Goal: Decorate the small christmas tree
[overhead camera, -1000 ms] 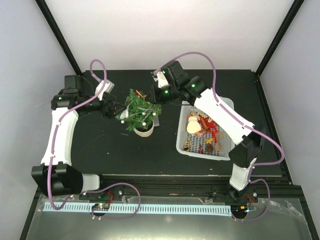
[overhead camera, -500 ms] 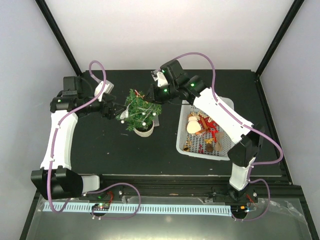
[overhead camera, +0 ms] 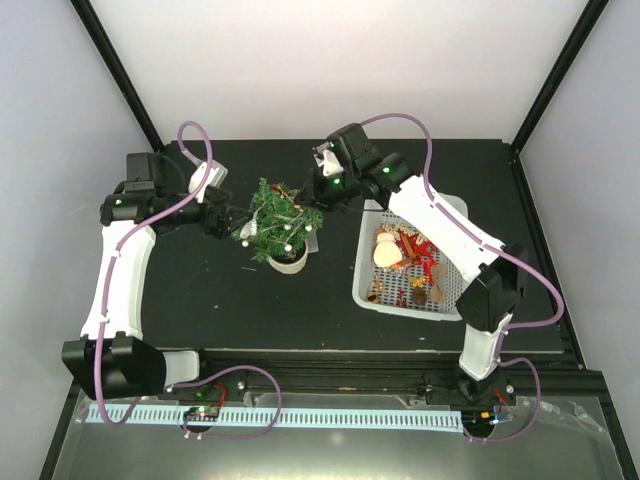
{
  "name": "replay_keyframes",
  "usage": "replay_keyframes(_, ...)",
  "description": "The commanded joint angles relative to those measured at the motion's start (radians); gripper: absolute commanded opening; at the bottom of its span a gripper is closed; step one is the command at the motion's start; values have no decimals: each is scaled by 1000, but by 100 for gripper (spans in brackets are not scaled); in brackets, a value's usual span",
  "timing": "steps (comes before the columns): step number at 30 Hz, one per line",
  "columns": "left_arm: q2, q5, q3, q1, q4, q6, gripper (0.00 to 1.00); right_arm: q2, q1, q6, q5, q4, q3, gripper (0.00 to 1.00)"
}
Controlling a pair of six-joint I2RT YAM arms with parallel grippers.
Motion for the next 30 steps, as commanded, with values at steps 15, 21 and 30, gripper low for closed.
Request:
replay_keyframes(15, -9, 14, -4, 9, 24, -9, 99, -52, -15, 18, 21, 42, -12, 35)
replay_keyframes(21, -13, 12, -7, 9, 24, -9, 99, -97, -23, -41, 120, -16, 22, 41)
replay_keyframes(30, -18, 11, -1, 11, 16, -3, 99, -219, -54, -169, 493, -147, -37, 40)
